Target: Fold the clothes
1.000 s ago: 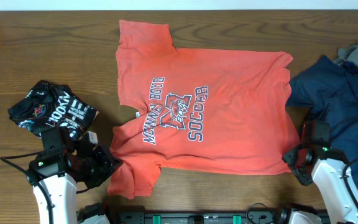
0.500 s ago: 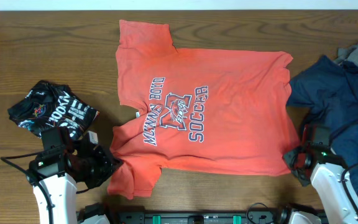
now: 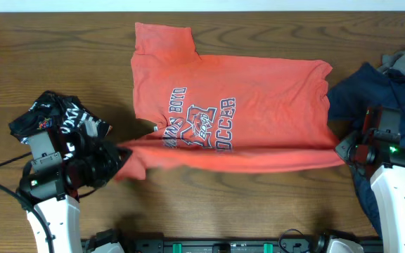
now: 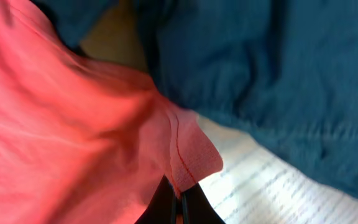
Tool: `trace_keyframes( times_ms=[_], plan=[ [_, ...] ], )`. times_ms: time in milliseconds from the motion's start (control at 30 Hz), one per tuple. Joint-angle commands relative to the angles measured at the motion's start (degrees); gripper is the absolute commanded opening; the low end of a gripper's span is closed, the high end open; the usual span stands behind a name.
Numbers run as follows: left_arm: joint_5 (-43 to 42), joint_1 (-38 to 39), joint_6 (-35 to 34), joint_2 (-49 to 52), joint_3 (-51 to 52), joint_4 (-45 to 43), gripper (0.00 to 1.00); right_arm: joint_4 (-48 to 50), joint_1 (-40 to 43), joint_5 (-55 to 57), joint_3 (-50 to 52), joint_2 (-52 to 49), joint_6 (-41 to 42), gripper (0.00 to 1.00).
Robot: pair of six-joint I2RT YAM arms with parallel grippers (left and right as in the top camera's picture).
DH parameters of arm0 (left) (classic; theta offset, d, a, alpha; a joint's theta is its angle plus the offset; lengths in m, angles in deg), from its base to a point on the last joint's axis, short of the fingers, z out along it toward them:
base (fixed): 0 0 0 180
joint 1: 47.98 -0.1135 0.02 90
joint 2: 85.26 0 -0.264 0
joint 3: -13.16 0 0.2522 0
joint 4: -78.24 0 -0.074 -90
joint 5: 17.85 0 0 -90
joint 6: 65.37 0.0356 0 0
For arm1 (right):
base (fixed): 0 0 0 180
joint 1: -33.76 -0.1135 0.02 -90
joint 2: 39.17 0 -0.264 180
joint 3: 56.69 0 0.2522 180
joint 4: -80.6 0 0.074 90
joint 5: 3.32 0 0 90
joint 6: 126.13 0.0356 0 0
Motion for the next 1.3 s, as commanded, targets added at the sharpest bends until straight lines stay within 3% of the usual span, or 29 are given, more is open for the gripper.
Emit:
trace_keyframes(
  times_ms=[0, 133, 533, 900, 1267],
  plan=[
    [-7.26, -0.48, -8.83, 0.24, -1.11, -4.94, 0.06, 0.55, 0.85, 1.99, -0.94, -0.26, -2.64, 0.01],
    [-7.41, -0.46, -11.23, 0.83, -1.07, -10.67, 0.06, 1.73, 0.83, 1.79, -0.94, -1.79, -2.75, 0.01],
    [-4.81, -0.17, -11.17, 9.77, -0.44, -15.32, 0.06, 12.17, 0.79, -2.91, -0.94, -6.93, -5.81, 0.01],
    [-4.09, 8.22, -11.23, 22.05, -0.44, -31.06, 0.06, 21.09, -1.29, -6.56, -0.94, -13.05, -7.37, 0.01],
    [-2.01, 13.7, -12.15, 30.21, -0.44, -40.3, 0.06, 27.41, -2.6, -6.56, -0.94, -20.0, -7.39, 0.01]
  ],
)
